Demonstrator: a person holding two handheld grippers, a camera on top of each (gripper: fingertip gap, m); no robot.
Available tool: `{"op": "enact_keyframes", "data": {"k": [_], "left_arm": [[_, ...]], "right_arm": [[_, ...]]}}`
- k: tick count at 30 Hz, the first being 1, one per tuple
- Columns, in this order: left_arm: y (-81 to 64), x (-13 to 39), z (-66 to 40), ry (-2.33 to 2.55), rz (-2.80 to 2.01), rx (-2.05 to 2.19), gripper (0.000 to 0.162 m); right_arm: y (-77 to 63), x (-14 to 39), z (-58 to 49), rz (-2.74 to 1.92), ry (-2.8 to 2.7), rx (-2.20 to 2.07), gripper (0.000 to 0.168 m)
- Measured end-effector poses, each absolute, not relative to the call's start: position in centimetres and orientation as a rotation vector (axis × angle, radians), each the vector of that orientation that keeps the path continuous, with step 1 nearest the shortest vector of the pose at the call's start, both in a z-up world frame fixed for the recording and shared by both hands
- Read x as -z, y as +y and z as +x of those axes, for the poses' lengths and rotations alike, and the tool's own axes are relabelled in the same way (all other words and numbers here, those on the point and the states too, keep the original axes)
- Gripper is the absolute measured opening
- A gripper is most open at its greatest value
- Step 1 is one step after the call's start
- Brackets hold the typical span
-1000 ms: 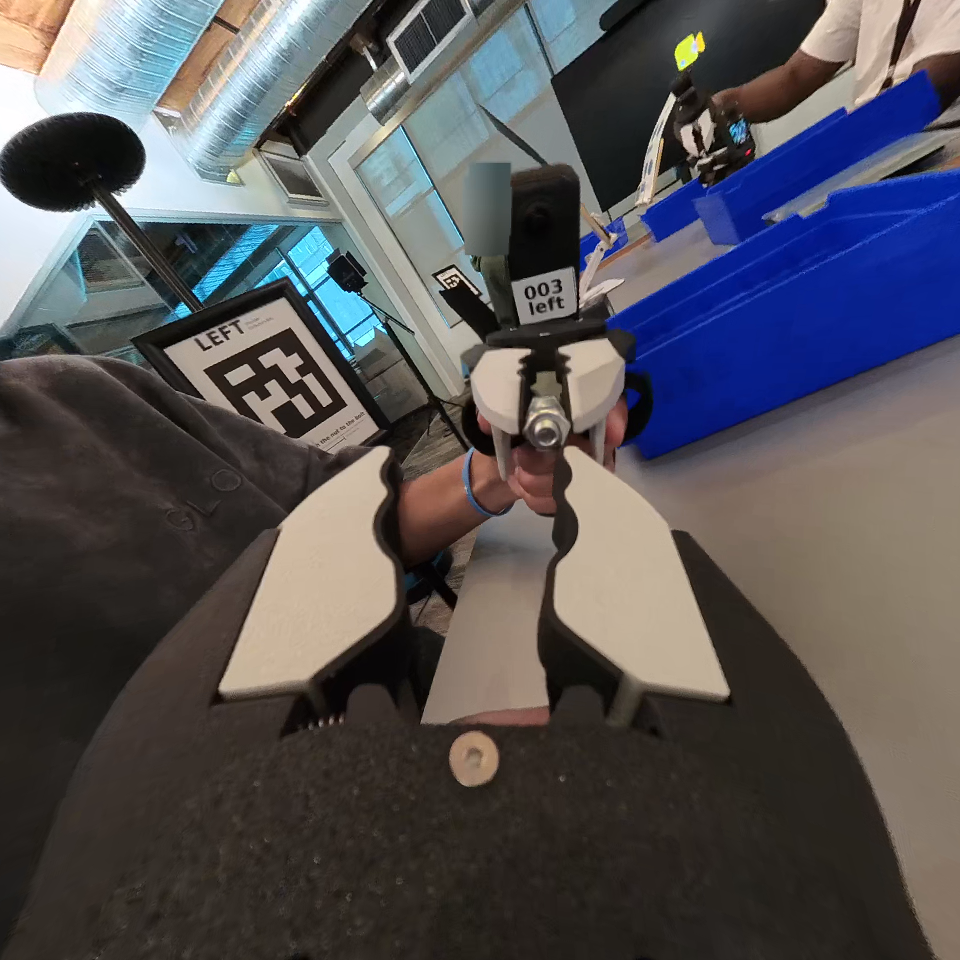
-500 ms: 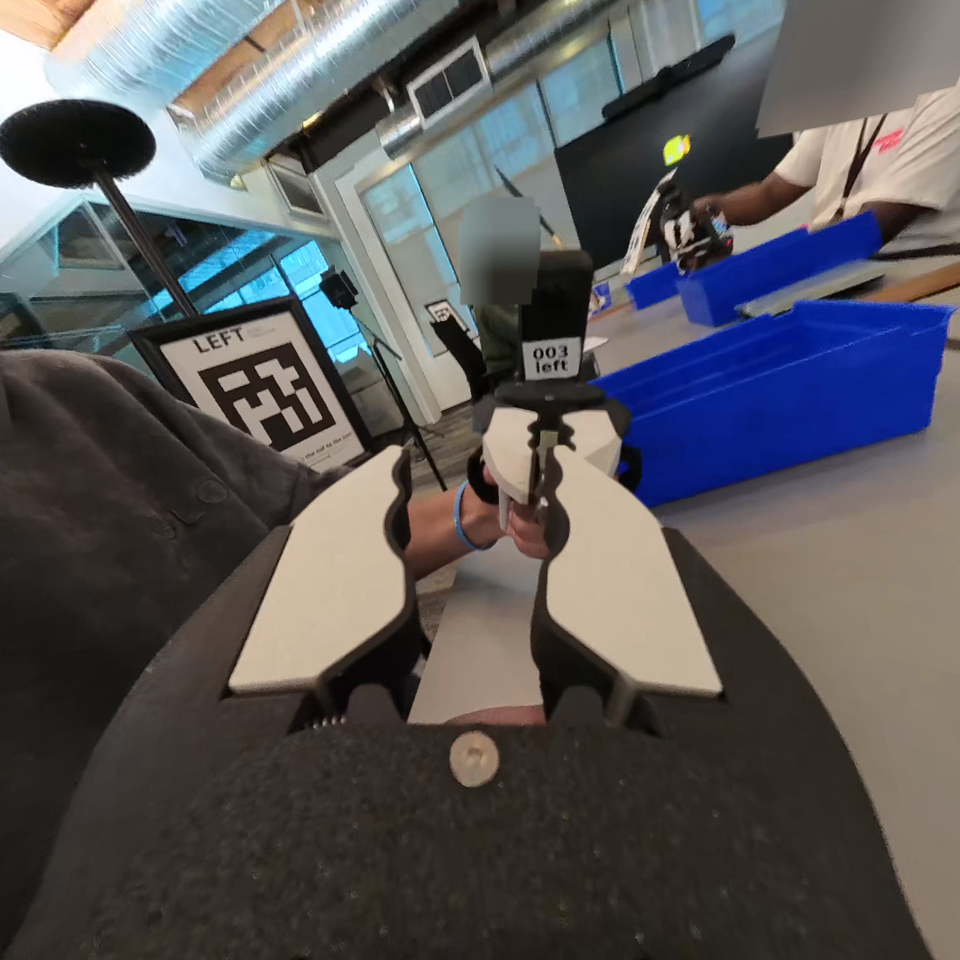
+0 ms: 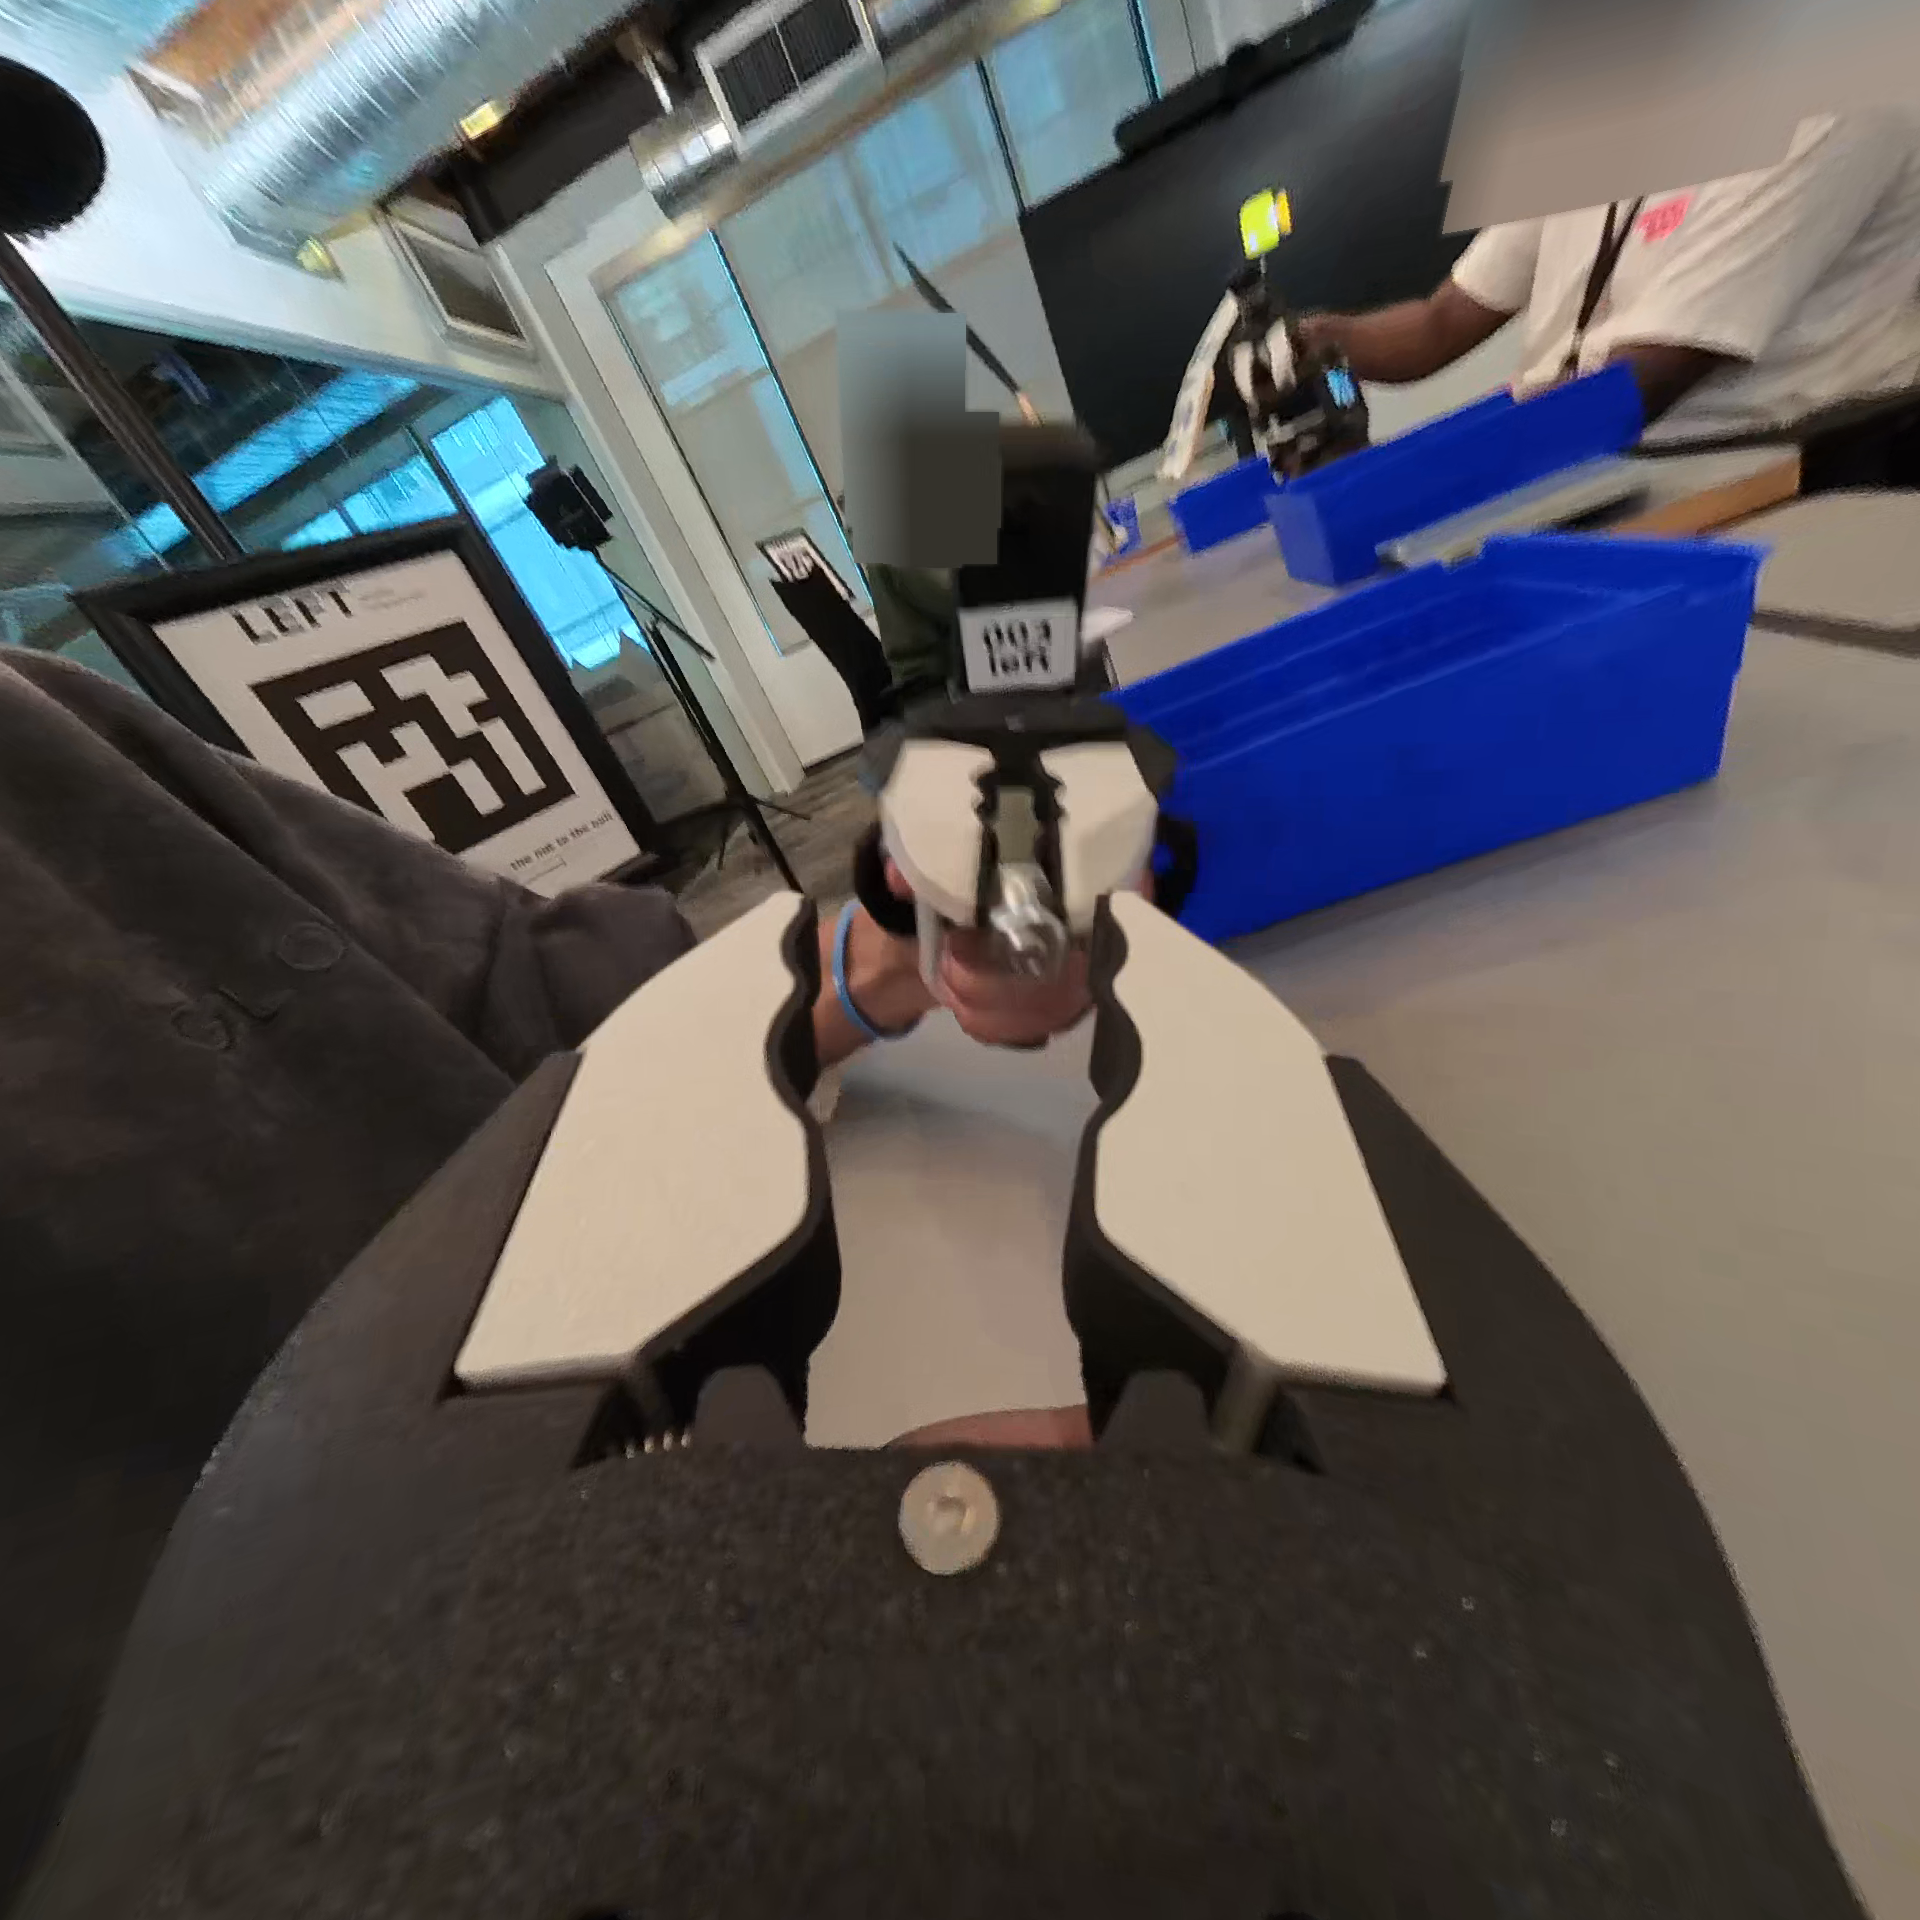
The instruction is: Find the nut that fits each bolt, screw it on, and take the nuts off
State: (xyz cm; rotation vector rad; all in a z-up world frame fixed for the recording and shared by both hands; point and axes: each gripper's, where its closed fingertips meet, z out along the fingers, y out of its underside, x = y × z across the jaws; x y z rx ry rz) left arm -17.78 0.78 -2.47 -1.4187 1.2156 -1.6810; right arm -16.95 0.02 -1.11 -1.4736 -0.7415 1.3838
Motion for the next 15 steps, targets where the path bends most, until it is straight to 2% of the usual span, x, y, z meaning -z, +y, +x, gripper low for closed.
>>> {"op": "enact_keyframes", "data": {"k": [3,6,10,15], "left_arm": [[0.8,2.2,-17.8,1.217,-1.411,1.675,0.015],[0.9,2.7,-17.9,1.226,-1.423,1.668,0.015],[0.9,3.1,-17.8,1.231,-1.441,1.653,0.015],[0.8,2.4,-17.8,1.225,-1.416,1.668,0.015]], "right_arm": [[-0.5,3.0,-17.8,-1.546,-0.801,-1.438,0.048],[-0.6,1.4,-18.1,-1.489,-0.800,-1.404,0.056],[-1.0,-1.1,-16.8,-1.401,-0.776,-1.362,0.049],[-0.5,3.1,-17.7,-1.545,-0.813,-1.404,0.051]]}}
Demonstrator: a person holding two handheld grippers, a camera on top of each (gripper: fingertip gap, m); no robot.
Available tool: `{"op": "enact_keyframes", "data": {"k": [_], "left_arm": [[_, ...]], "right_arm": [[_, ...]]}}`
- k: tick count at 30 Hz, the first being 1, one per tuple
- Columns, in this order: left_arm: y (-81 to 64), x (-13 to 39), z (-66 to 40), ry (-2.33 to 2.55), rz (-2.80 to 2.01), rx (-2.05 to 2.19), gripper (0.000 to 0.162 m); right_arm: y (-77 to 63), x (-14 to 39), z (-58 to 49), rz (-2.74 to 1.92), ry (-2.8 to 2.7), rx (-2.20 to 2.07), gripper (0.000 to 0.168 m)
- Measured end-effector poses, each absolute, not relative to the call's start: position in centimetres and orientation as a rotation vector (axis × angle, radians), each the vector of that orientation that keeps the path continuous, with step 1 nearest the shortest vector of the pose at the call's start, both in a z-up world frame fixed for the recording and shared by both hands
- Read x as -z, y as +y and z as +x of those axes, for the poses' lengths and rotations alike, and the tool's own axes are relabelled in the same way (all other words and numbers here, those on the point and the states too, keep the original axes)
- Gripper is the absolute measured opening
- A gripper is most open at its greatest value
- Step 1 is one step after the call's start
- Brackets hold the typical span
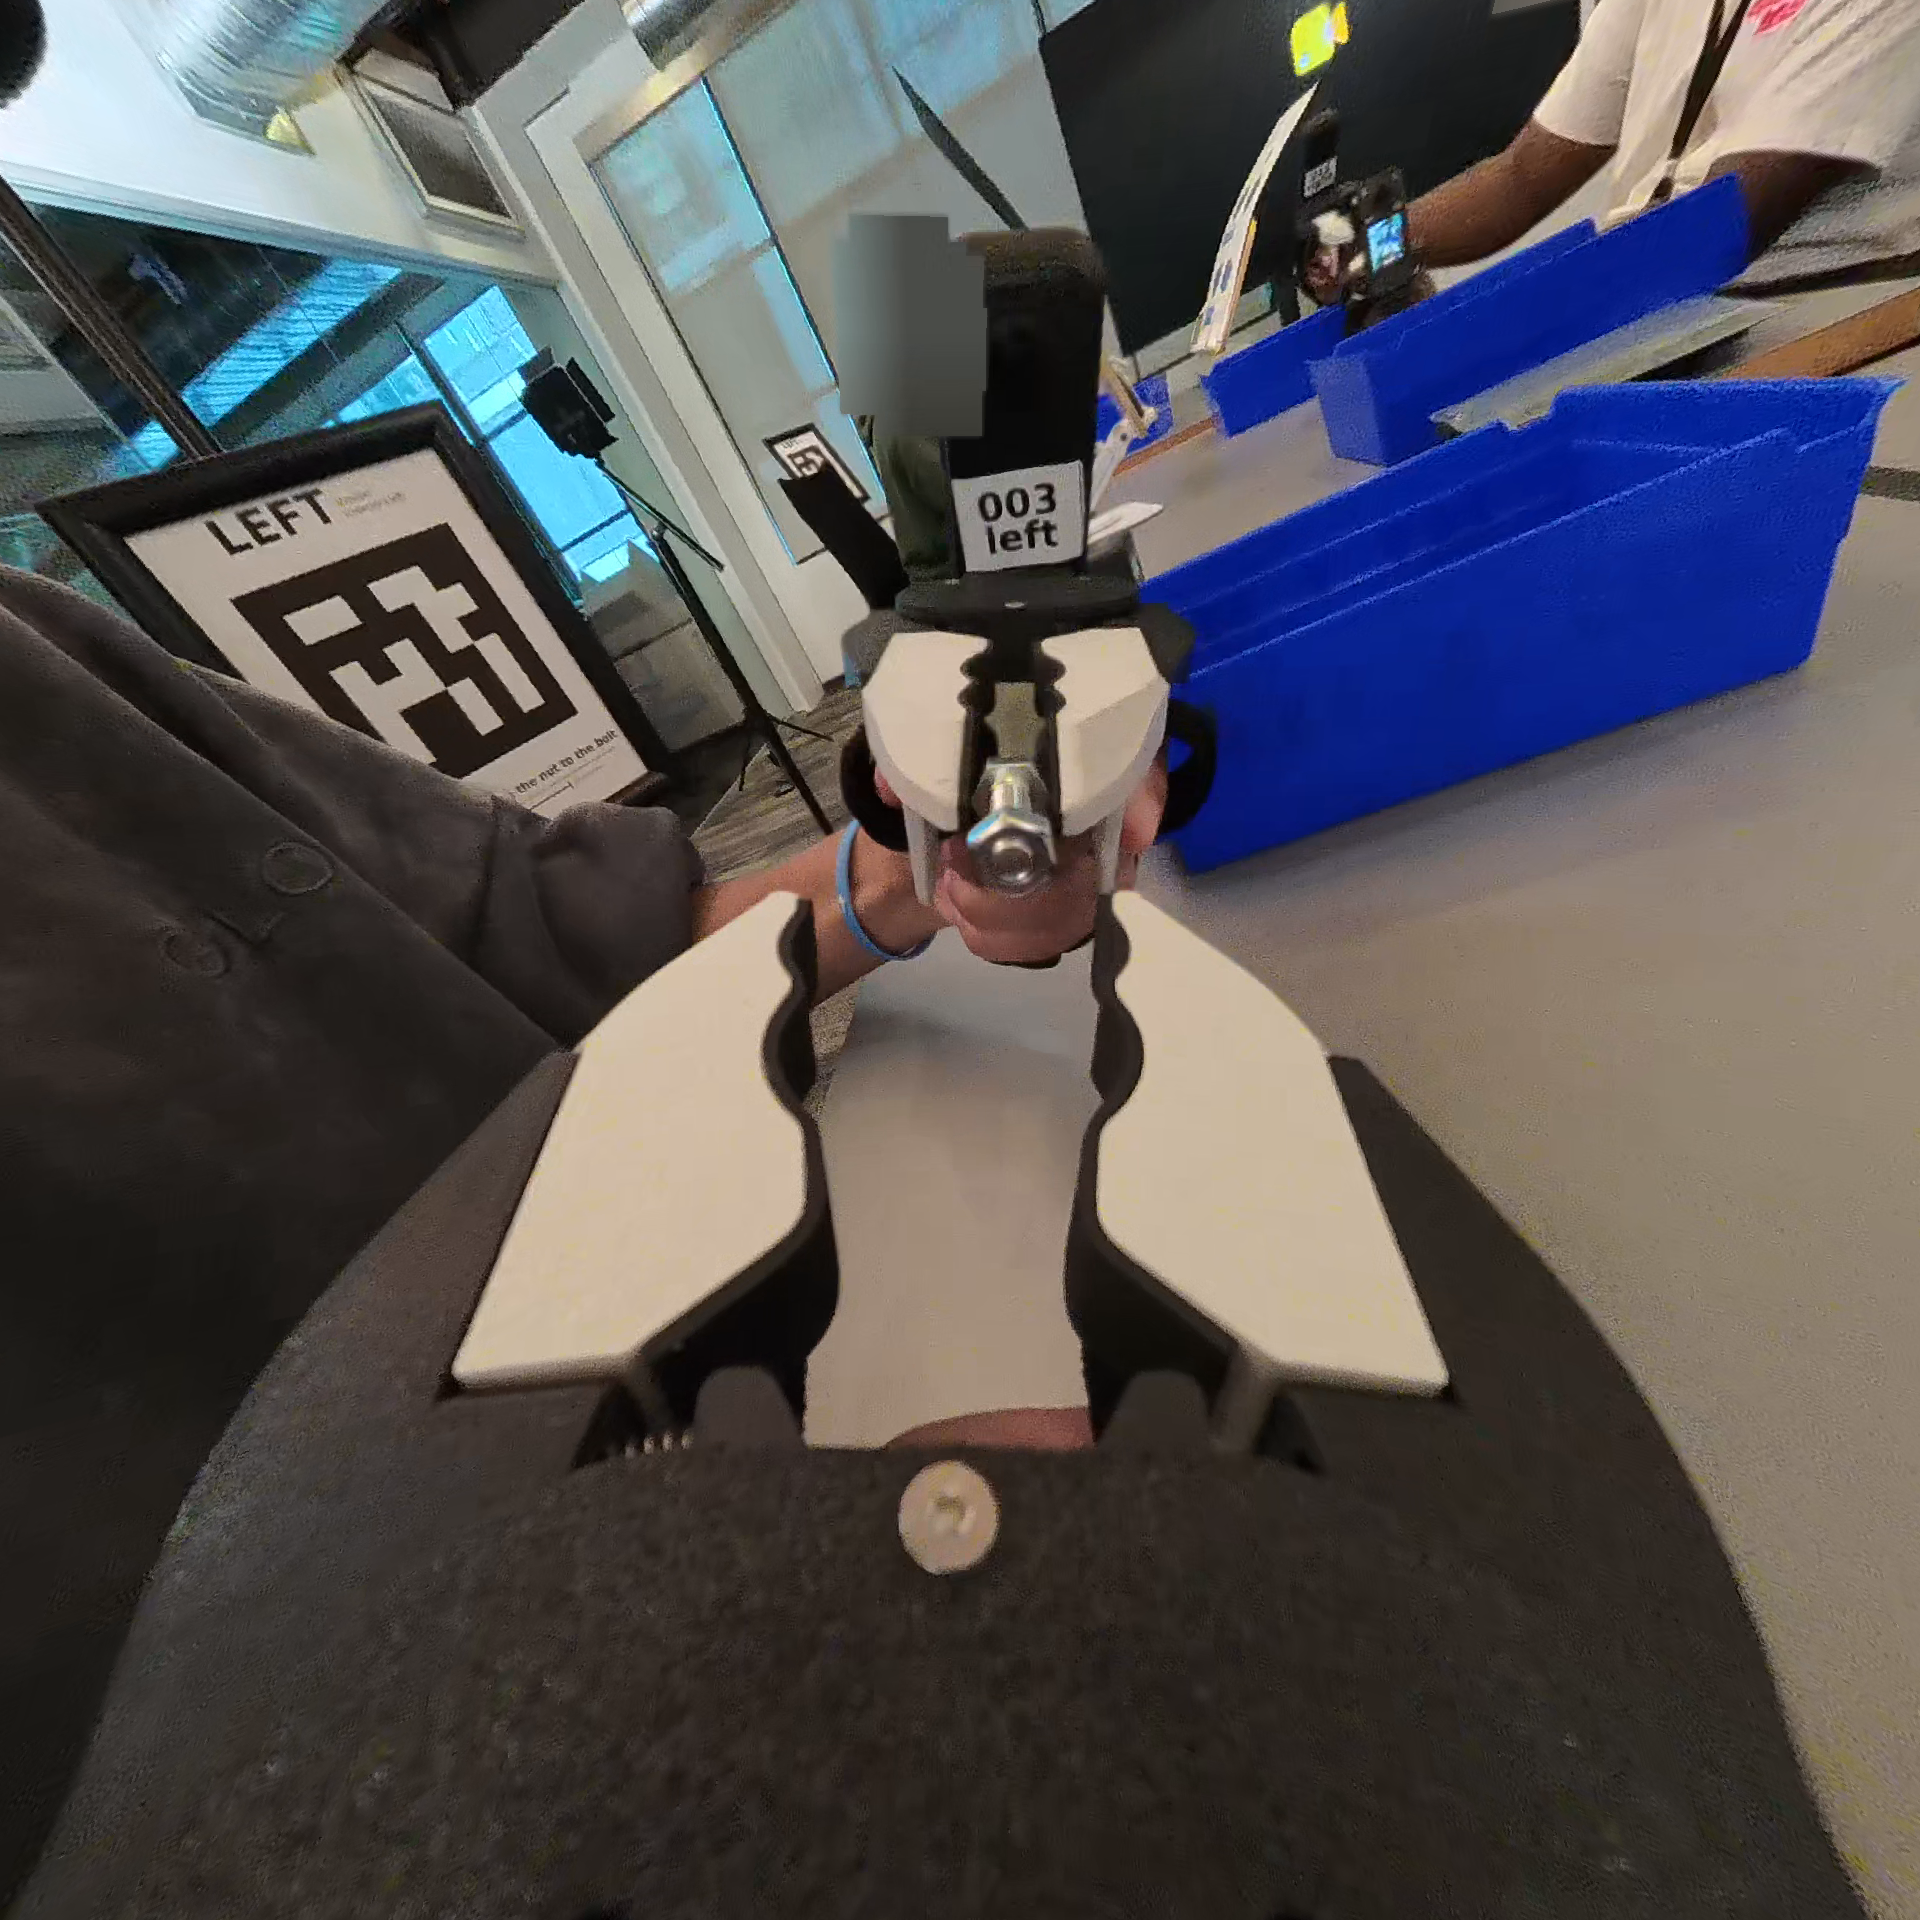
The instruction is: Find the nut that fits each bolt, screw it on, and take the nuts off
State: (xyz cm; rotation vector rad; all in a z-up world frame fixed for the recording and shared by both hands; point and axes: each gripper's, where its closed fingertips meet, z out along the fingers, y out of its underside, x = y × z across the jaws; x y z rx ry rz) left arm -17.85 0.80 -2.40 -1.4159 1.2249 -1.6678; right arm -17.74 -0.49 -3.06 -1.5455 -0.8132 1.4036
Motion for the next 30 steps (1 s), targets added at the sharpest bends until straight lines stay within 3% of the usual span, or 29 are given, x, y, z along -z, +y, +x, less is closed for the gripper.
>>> {"op": "enact_keyframes", "data": {"k": [2,6,12,15,18,23,30], "left_arm": [[0.9,2.7,-17.9,1.232,-1.425,1.654,0.015],[1.2,3.2,-17.9,1.232,-1.447,1.641,0.015],[1.0,2.0,-18.2,1.204,-1.399,1.701,0.015],[1.1,2.4,-18.2,1.205,-1.409,1.699,0.015],[1.4,3.0,-18.2,1.210,-1.435,1.672,0.015],[1.2,2.2,-18.3,1.198,-1.403,1.698,0.015],[1.5,3.1,-18.2,1.194,-1.431,1.701,0.015]], "right_arm": [[-0.7,1.7,-17.9,-1.493,-0.796,-1.425,0.056],[-1.3,-1.4,-16.9,-1.377,-0.781,-1.368,0.049],[-0.4,2.6,-17.6,-1.541,-0.795,-1.410,0.052],[-0.6,0.8,-18.0,-1.475,-0.794,-1.369,0.058],[-0.8,-0.6,-17.3,-1.434,-0.778,-1.346,0.052],[-0.1,3.0,-17.8,-1.576,-0.792,-1.378,0.054],[0.3,0.6,-17.8,-1.490,-0.771,-1.301,0.053]]}}
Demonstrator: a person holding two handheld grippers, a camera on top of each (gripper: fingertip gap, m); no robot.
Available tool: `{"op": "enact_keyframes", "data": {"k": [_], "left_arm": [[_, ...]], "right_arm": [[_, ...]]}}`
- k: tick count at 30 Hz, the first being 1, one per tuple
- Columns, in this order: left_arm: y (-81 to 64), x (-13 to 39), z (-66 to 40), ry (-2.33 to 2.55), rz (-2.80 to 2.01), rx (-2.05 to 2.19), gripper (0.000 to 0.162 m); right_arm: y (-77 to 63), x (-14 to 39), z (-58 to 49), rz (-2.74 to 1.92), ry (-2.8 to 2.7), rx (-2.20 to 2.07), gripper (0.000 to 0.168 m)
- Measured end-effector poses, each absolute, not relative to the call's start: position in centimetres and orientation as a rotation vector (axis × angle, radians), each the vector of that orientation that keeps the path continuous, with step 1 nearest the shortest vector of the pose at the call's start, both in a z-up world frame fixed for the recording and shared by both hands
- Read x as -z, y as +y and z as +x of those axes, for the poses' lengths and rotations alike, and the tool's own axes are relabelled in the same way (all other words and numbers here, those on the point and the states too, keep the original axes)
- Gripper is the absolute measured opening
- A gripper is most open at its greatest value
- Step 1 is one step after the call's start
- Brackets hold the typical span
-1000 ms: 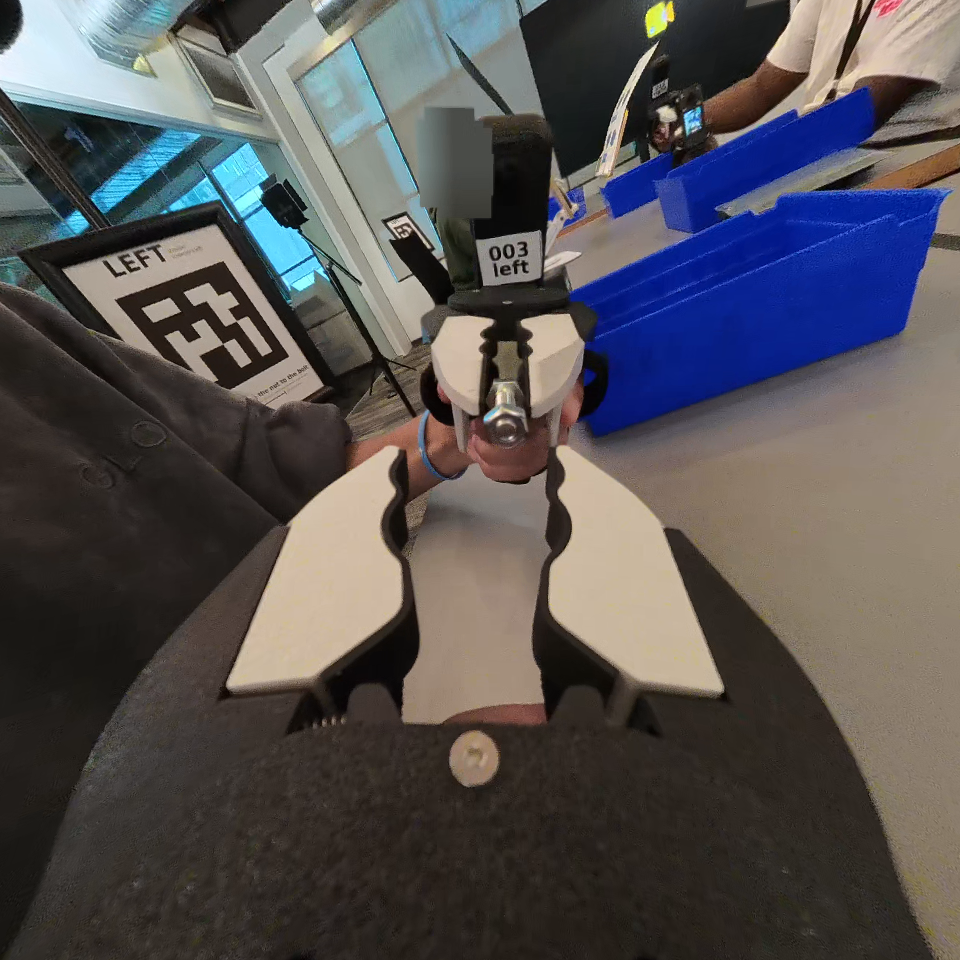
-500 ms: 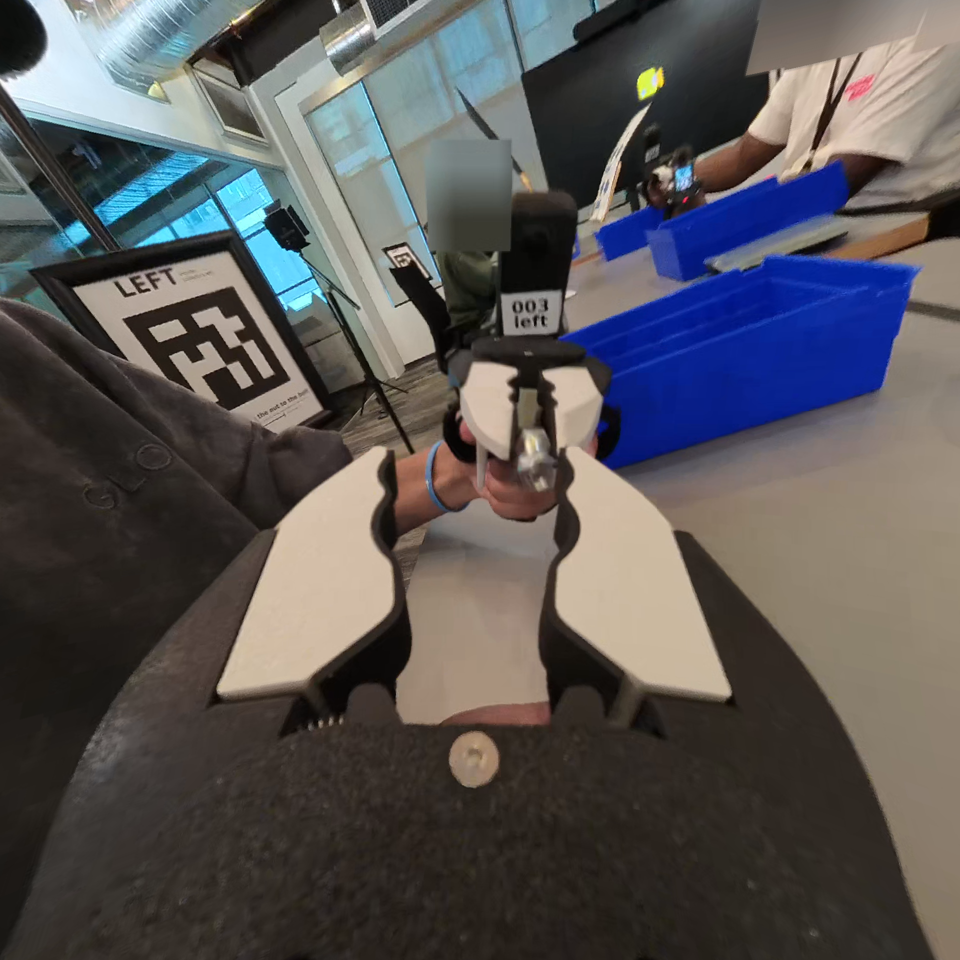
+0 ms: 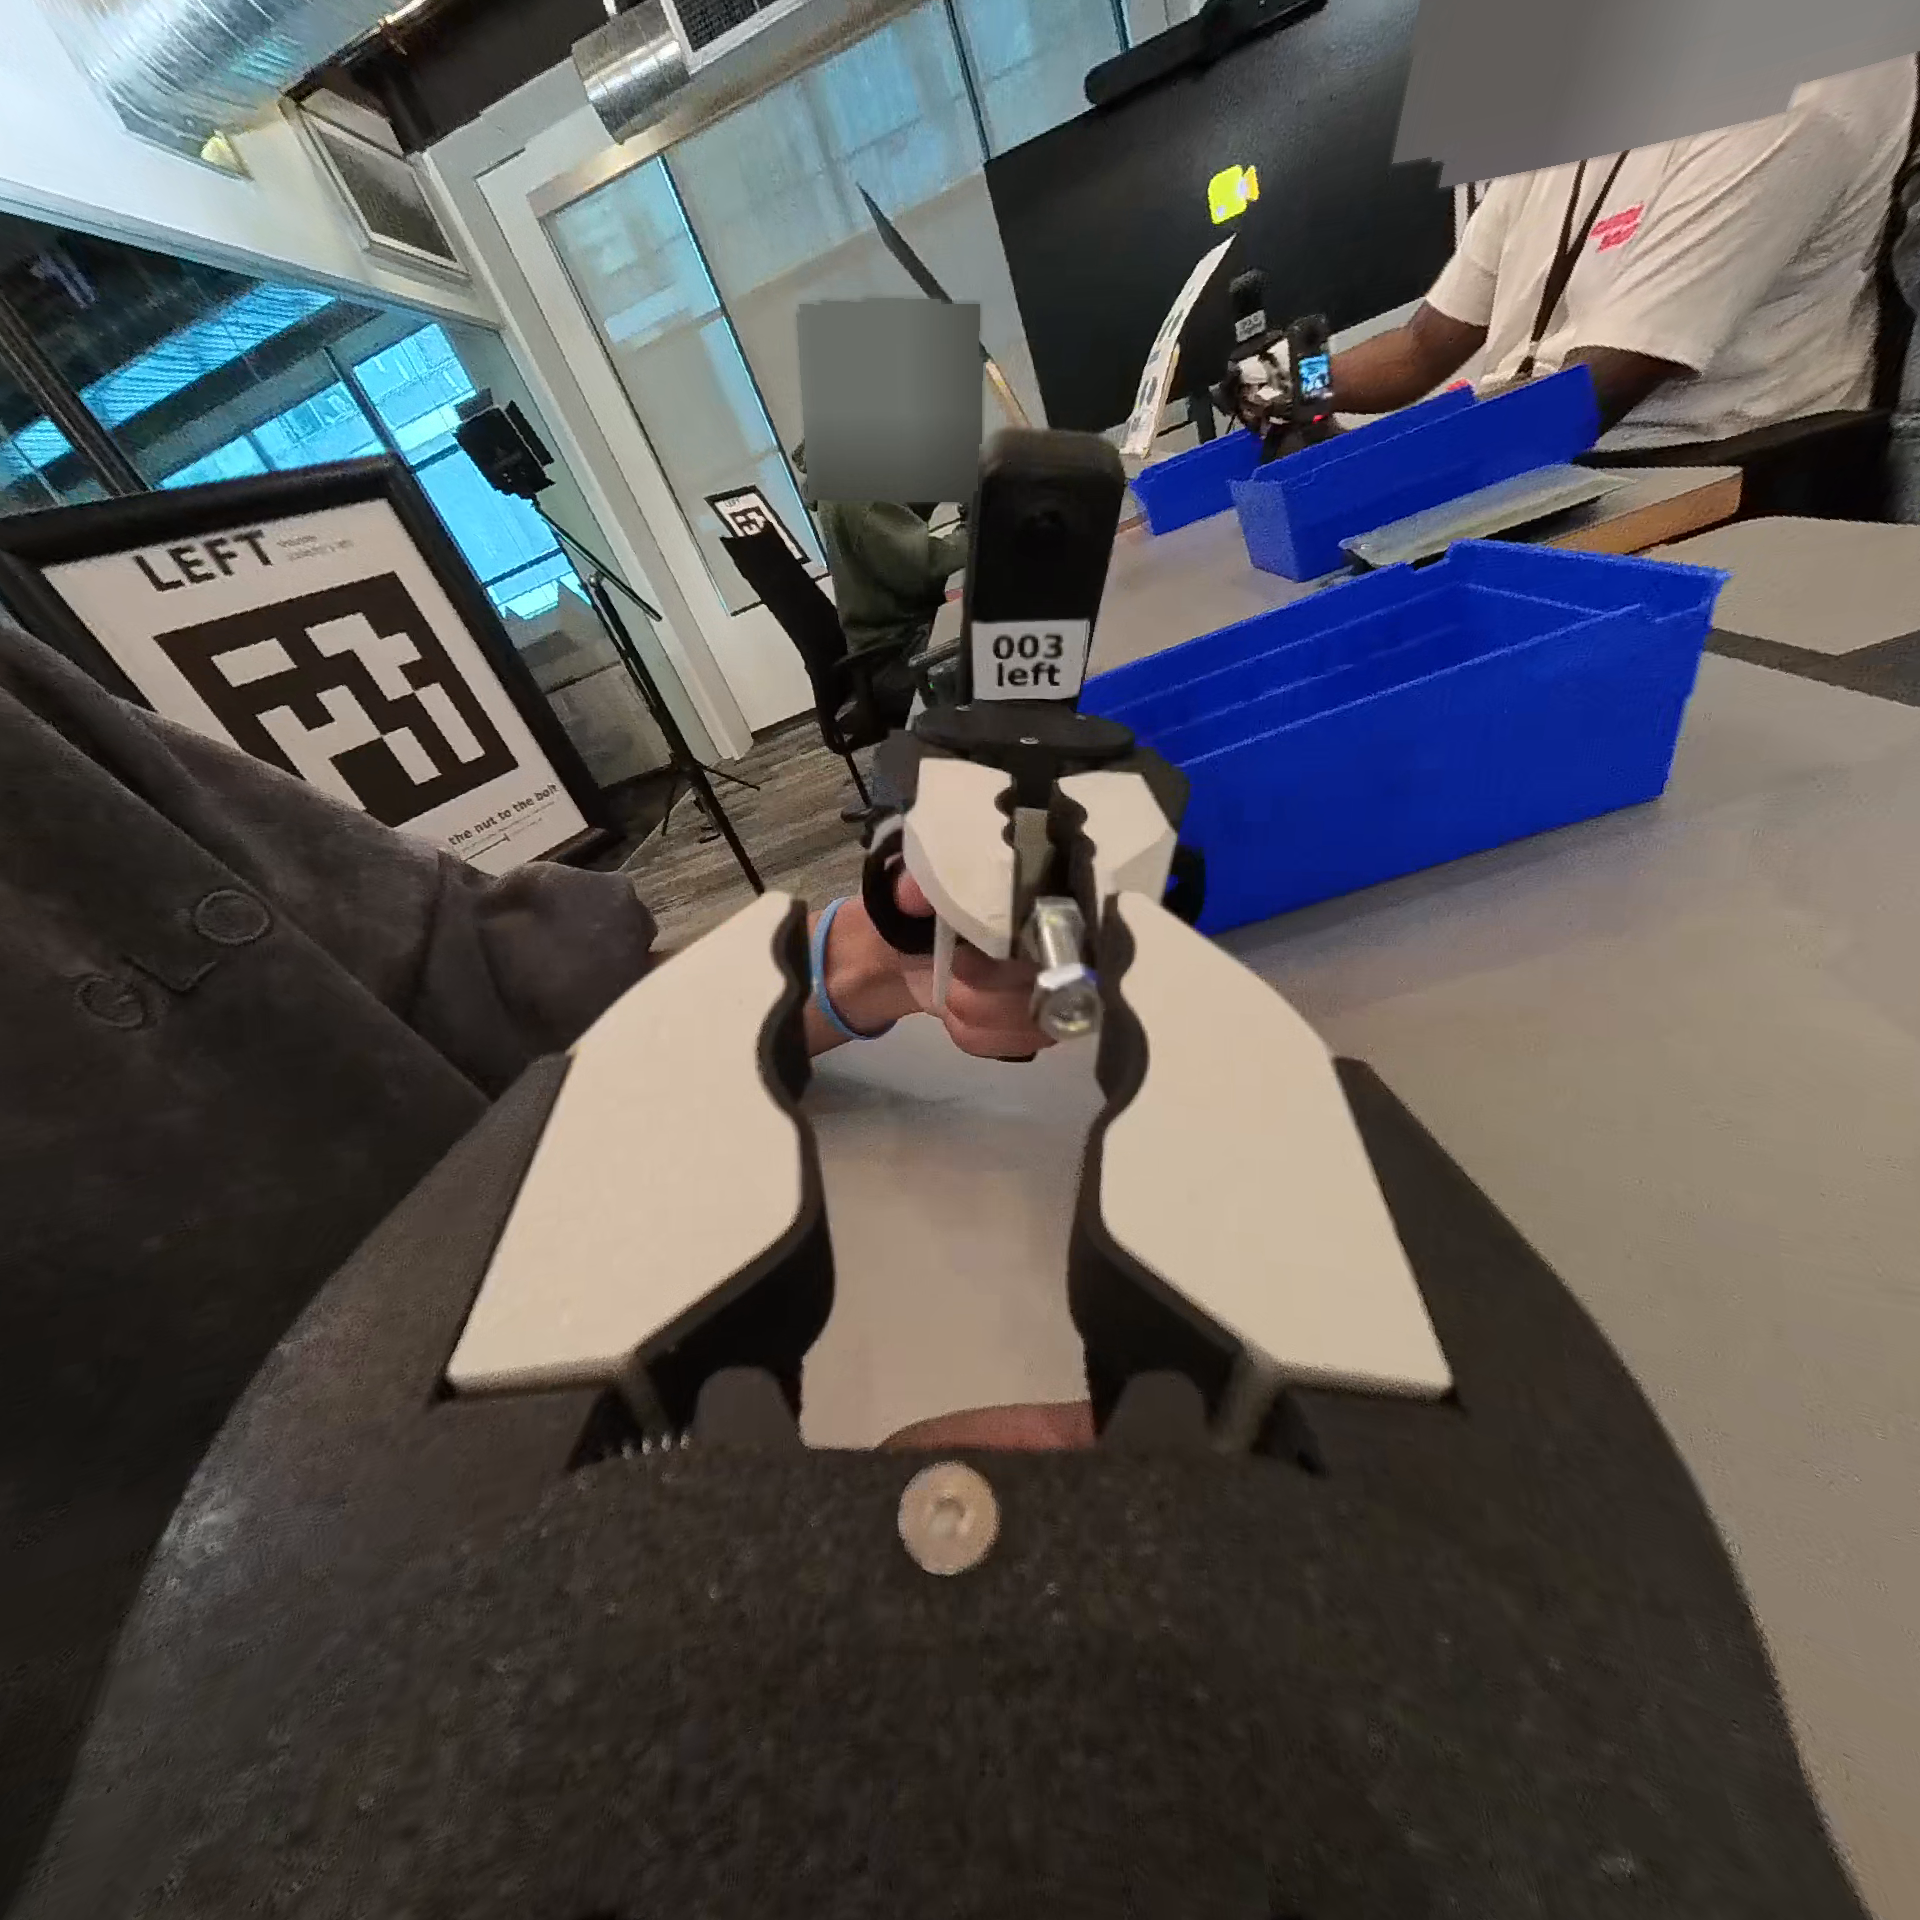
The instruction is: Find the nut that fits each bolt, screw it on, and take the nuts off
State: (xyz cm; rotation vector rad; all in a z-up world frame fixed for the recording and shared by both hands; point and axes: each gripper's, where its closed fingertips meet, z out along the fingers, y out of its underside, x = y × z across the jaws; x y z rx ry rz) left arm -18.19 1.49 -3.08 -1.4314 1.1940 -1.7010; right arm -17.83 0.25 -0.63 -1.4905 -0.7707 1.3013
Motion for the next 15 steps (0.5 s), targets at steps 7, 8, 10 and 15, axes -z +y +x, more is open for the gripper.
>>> {"op": "enact_keyframes", "data": {"k": [7,8,10,15], "left_arm": [[1.6,2.8,-18.4,1.191,-1.423,1.692,0.015],[1.7,2.9,-18.4,1.195,-1.428,1.683,0.015],[1.8,3.1,-18.4,1.190,-1.436,1.683,0.015],[1.9,2.7,-18.7,1.181,-1.422,1.702,0.015]], "right_arm": [[0.0,2.9,-18.4,-1.571,-0.799,-1.374,0.053],[0.1,2.2,-18.4,-1.547,-0.786,-1.362,0.059],[0.1,1.1,-18.1,-1.493,-0.778,-1.329,0.055],[1.1,3.2,-17.1,-1.586,-0.732,-1.350,0.054]]}}
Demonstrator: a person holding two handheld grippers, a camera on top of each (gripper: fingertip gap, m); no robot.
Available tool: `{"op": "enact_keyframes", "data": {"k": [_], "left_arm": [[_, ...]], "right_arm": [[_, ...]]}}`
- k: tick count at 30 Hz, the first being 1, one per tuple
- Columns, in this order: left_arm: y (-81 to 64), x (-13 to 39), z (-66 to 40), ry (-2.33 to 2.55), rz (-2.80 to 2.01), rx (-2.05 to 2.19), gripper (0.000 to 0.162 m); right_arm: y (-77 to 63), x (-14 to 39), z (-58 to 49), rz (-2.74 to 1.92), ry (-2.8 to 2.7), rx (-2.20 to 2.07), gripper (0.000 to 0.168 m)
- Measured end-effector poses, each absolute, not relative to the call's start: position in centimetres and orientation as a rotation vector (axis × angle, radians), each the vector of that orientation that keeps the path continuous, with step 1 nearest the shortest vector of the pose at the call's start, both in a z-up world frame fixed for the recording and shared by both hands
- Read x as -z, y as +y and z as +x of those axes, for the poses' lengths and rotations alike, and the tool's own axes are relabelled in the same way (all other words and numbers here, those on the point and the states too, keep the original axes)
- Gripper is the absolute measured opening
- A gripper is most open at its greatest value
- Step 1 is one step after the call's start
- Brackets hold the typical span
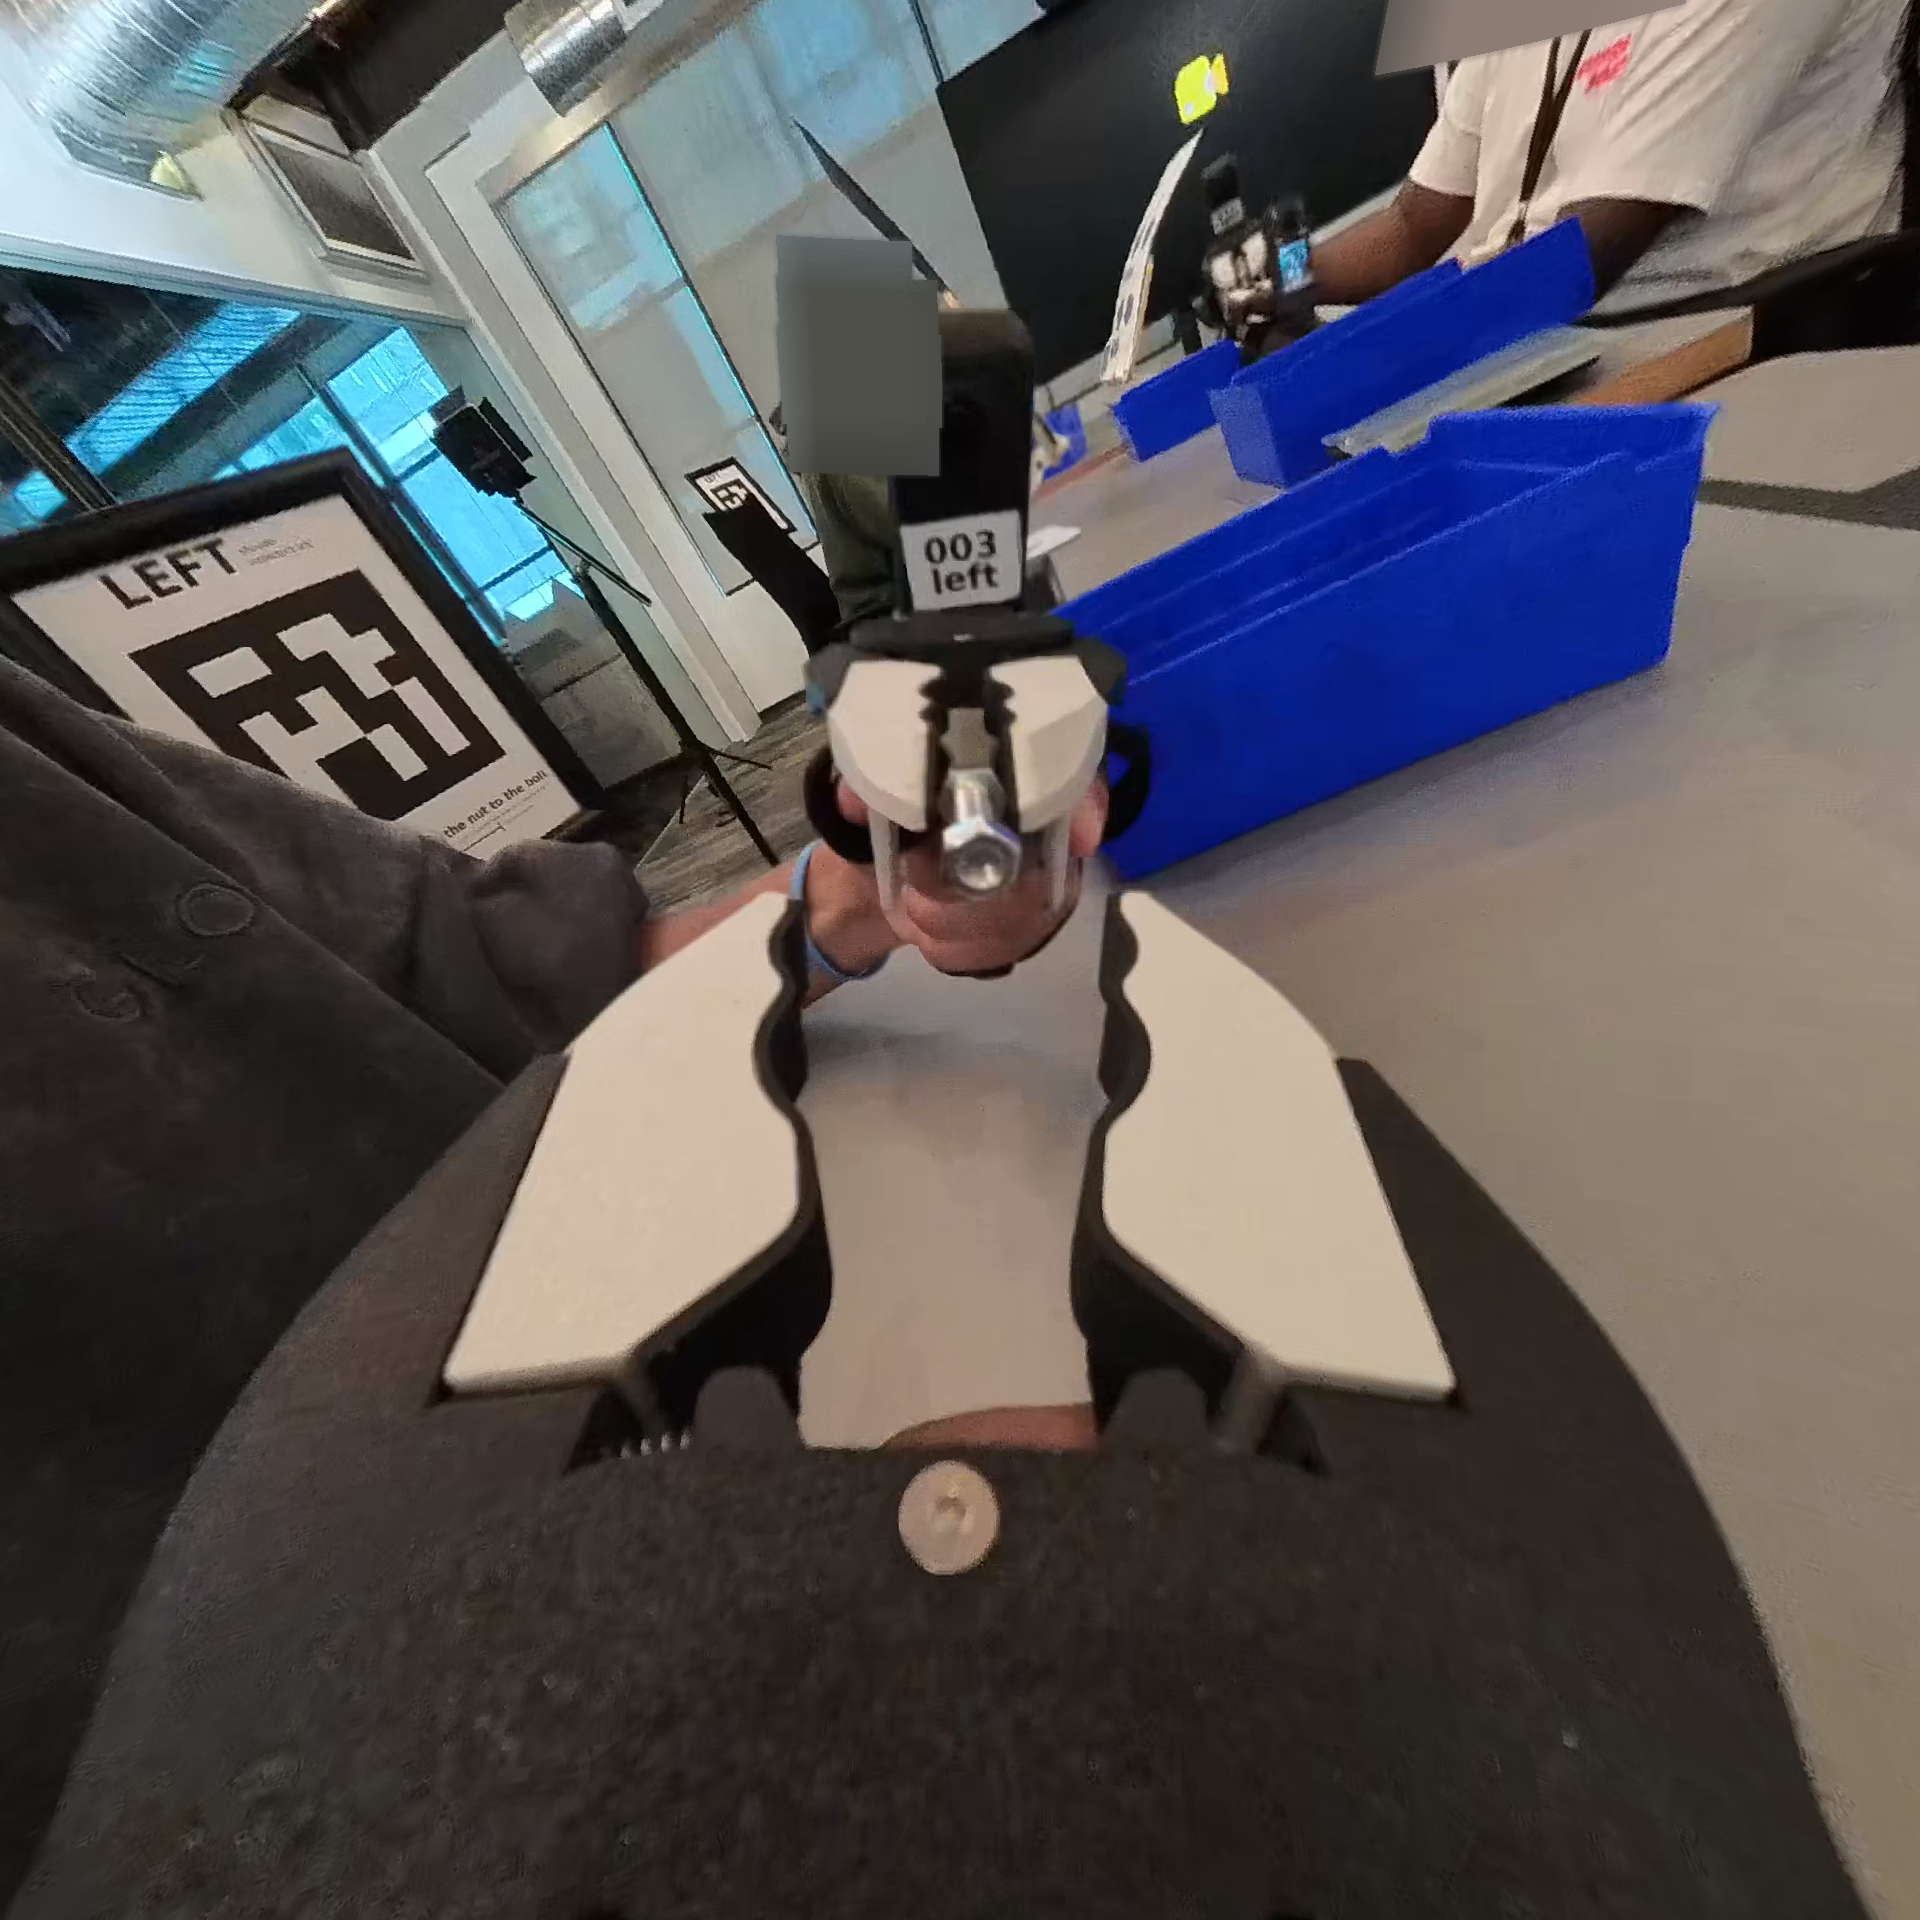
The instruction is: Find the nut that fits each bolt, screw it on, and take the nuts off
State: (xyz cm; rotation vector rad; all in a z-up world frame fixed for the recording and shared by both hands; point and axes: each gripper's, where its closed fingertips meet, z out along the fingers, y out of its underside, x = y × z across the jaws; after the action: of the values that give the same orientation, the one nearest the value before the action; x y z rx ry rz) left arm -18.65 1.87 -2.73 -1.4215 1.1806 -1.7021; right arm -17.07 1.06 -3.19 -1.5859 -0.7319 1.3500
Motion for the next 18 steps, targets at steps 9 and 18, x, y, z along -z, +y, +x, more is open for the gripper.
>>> {"op": "enact_keyframes", "data": {"k": [9,18], "left_arm": [[2.0,2.9,-18.7,1.185,-1.429,1.696,0.015],[1.6,2.2,-19.0,1.200,-1.406,1.685,0.015]], "right_arm": [[-0.3,0.6,-17.5,-1.460,-0.773,-1.376,0.058],[1.5,3.5,-17.0,-1.612,-0.712,-1.331,0.048]]}}
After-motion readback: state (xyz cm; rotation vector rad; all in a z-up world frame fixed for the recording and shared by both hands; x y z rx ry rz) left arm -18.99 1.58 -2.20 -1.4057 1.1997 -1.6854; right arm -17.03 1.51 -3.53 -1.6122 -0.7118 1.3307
